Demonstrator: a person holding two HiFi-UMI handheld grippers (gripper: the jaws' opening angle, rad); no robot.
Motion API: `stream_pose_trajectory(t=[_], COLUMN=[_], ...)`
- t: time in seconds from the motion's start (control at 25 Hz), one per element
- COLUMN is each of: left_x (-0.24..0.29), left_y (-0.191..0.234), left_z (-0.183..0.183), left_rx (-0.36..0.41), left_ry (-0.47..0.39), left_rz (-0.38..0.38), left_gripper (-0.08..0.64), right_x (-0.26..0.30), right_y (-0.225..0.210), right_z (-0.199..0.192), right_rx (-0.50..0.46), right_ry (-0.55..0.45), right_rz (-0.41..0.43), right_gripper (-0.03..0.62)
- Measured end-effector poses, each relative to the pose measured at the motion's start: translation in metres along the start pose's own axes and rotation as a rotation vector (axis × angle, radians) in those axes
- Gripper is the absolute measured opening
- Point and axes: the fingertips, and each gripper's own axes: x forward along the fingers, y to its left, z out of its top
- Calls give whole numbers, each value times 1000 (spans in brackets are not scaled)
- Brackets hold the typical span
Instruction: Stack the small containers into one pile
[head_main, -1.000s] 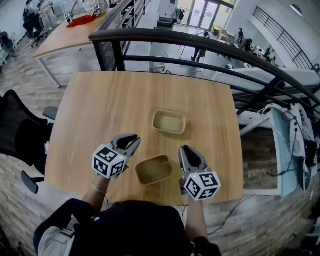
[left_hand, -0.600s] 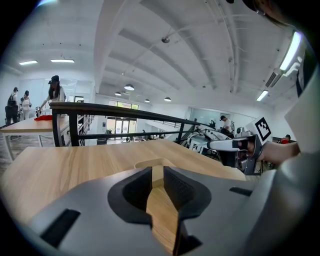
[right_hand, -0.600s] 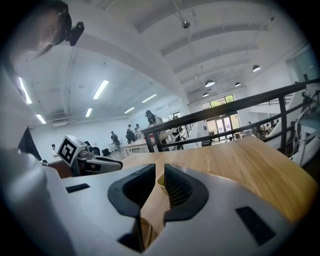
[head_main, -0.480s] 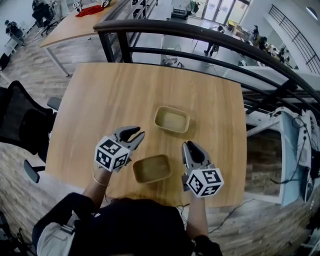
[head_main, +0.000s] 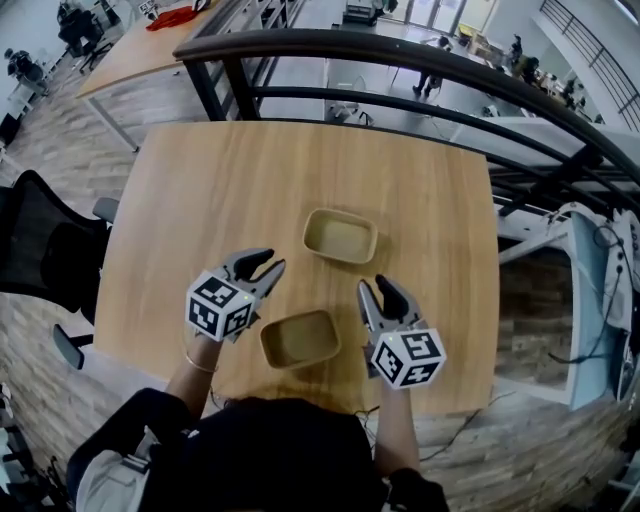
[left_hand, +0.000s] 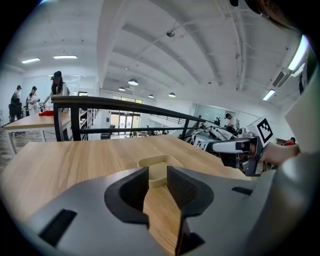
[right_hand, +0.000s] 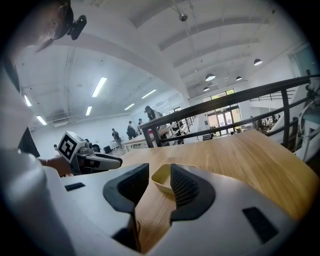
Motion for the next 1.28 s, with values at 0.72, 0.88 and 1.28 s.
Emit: stream_pose_trajectory(t=[0.72, 0.88, 1.28], left_x=[60, 78, 121], left_y=[29, 36, 51], left_z=[2, 0, -3], left_rx=[18, 28, 61], left_ry=[79, 113, 178], left_rz=[18, 14, -7], left_gripper=[114, 117, 123], right_x=[34, 43, 59], right_y=[-38, -48, -69], right_z=[-21, -30, -47], right_rx=[27, 48, 91], right_ry=[68, 82, 112], right_rz=[-24, -30, -57], right_gripper=[160, 160, 160])
